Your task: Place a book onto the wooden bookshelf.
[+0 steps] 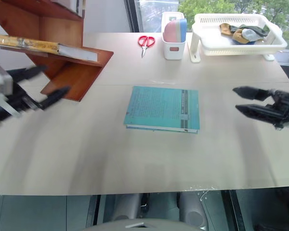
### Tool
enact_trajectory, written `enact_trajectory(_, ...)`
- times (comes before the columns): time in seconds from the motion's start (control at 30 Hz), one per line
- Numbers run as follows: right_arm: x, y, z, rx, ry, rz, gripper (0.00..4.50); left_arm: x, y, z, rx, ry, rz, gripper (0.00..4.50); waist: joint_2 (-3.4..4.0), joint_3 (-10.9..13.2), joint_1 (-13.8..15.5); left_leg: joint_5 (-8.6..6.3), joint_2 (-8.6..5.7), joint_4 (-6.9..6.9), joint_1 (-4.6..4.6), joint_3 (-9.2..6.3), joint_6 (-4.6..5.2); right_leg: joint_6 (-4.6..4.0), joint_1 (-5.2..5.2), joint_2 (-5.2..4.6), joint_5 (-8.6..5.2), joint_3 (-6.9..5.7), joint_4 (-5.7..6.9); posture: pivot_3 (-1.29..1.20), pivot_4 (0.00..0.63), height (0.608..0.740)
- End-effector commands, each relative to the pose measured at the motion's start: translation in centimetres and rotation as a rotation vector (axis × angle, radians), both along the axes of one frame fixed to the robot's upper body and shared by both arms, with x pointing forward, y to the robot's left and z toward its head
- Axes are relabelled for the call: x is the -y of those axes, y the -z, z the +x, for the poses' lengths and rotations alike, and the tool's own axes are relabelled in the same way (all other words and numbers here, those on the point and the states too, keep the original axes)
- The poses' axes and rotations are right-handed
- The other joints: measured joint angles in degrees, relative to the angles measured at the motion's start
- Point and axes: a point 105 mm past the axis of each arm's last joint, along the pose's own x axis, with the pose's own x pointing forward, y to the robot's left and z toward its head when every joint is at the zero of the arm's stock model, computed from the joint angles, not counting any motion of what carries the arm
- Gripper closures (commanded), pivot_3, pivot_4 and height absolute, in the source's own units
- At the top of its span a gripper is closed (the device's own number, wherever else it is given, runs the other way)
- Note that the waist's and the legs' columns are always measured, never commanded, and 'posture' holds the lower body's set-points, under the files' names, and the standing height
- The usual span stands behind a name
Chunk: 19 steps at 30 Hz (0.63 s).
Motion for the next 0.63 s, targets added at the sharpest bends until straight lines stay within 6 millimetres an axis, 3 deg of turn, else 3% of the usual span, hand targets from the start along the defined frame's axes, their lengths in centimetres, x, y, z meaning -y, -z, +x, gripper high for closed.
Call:
enact_trajectory(0.03,-0.2,1.7,0.8,0.054,0.087,-0.088,0.0,3.2,1.3,-1.5,-0.091,0.064,-0.08,0.02,0.0,0.0,0.04,0.0,0.0,0.01,0.12,0.01,0.0,0.0,0.11,0.0,0.0,0.01,0.02,0.0,0.15,0.74)
enact_trajectory(0.17,0.3,5.7,1.9,0.026,0.213,-0.195,0.0,4.4,5.8,-1.3,-0.217,0.005,-0.085,0.02,0.04,-0.04,0.18,-0.01,-0.05,-0.01,0.93,0.06,-0.01,-0.01,0.96,0.05,-0.02,0.05,-0.2,0.0,0.15,0.74)
enact_trajectory(0.4,1.4,12.5,2.1,0.034,0.37,-0.382,0.0,6.7,11.2,-1.6,-0.349,0.014,-0.178,0.02,-0.03,-0.09,0.53,-0.01,-0.07,0.02,0.91,0.03,-0.01,0.0,1.0,0.1,-0.01,0.1,-0.23,0.0,0.15,0.74)
enact_trajectory(0.5,1.7,14.0,1.5,0.043,0.391,-0.421,0.0,6.7,12.8,-1.9,-0.369,0.008,-0.17,0.02,-0.01,-0.12,0.54,-0.01,-0.07,-0.03,0.91,0.01,-0.02,-0.01,0.98,0.12,-0.01,0.09,-0.26,0.0,0.15,0.74)
enact_trajectory(0.63,2.4,14.3,1.6,0.073,0.443,-0.432,0.0,6.5,13.6,-1.8,-0.354,-0.009,-0.121,0.02,-0.01,-0.12,0.35,-0.01,-0.09,-0.06,0.97,0.07,-0.02,-0.01,1.0,0.14,-0.01,0.16,-0.26,0.0,0.15,0.74)
